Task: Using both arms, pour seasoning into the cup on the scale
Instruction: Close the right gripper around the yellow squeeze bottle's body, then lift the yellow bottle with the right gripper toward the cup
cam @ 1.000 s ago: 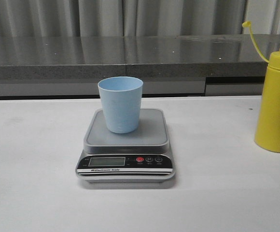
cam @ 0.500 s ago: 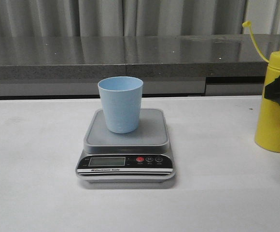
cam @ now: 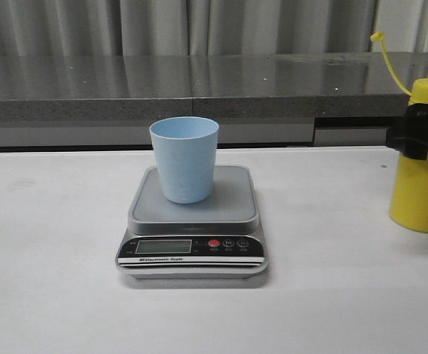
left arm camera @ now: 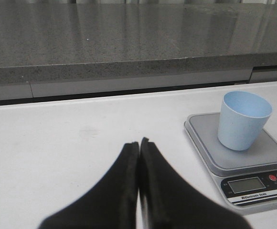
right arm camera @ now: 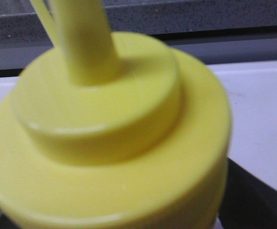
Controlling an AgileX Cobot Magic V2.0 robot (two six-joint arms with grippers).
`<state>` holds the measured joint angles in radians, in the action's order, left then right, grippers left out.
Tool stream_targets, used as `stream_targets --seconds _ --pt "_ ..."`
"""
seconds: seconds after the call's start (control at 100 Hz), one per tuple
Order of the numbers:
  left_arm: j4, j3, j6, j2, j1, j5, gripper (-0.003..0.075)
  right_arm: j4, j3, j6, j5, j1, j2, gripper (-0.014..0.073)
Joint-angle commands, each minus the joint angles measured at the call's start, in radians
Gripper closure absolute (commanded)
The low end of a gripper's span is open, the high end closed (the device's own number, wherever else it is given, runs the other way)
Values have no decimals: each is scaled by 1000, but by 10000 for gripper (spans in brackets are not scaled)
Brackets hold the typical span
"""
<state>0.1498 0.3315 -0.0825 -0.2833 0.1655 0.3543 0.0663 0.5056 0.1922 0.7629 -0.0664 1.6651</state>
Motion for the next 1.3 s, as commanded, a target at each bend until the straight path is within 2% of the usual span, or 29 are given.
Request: stream_targets --seconds 0.0,0.18,0.32,0.46,0.69,0.79,0.92,1.29 --pt "11 26 10 -9 -3 -76 741 7 25 0 78 -3 -30 94" --pt "11 26 10 -9 -3 -76 741 10 25 0 78 -3 -30 352" --pt "11 26 10 -9 -3 -76 741 24 25 0 80 -3 -31 452" --pt "11 26 10 -9 -3 -76 741 79 42 0 5 -3 -86 465" --pt "11 26 10 -9 -3 -76 741 289 221 0 -392 -20 -220 465" --pt "11 26 10 -9 -3 -76 741 414 311 0 -533 -63 -239 465" --pt "11 26 10 -9 -3 -76 741 507 400 0 -665 -136 -239 465" --pt "11 26 10 -9 -3 -76 741 719 568 0 -903 -340 -189 465"
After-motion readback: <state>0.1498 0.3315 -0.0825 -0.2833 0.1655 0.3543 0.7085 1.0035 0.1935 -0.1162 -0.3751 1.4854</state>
